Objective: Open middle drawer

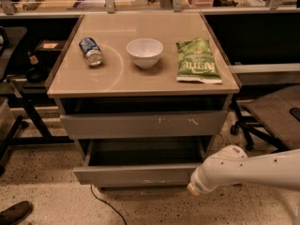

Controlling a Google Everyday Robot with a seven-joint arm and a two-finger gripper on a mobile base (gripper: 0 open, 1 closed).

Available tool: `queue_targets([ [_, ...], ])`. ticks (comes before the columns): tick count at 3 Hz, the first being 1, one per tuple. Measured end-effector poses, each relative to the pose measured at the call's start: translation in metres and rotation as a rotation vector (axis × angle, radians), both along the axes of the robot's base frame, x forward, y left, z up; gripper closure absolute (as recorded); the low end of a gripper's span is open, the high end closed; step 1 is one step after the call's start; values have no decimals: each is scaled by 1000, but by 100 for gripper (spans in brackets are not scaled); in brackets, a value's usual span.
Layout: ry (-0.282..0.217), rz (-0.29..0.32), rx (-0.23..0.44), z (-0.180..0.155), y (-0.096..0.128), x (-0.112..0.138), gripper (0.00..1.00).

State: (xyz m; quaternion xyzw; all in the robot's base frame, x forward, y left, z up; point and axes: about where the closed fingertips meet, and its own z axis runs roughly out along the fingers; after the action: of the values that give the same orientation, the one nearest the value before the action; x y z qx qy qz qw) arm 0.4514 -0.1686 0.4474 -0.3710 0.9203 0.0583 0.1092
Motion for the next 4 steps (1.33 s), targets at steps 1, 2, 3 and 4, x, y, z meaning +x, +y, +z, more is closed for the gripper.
queue_targets([
  [1, 0, 0, 0, 0, 0, 0, 12],
  [2, 0, 0, 0, 0, 0, 0, 0],
  [3, 0, 0, 0, 0, 0, 0, 0],
  [4, -18, 25, -3, 1, 6, 11, 0],
])
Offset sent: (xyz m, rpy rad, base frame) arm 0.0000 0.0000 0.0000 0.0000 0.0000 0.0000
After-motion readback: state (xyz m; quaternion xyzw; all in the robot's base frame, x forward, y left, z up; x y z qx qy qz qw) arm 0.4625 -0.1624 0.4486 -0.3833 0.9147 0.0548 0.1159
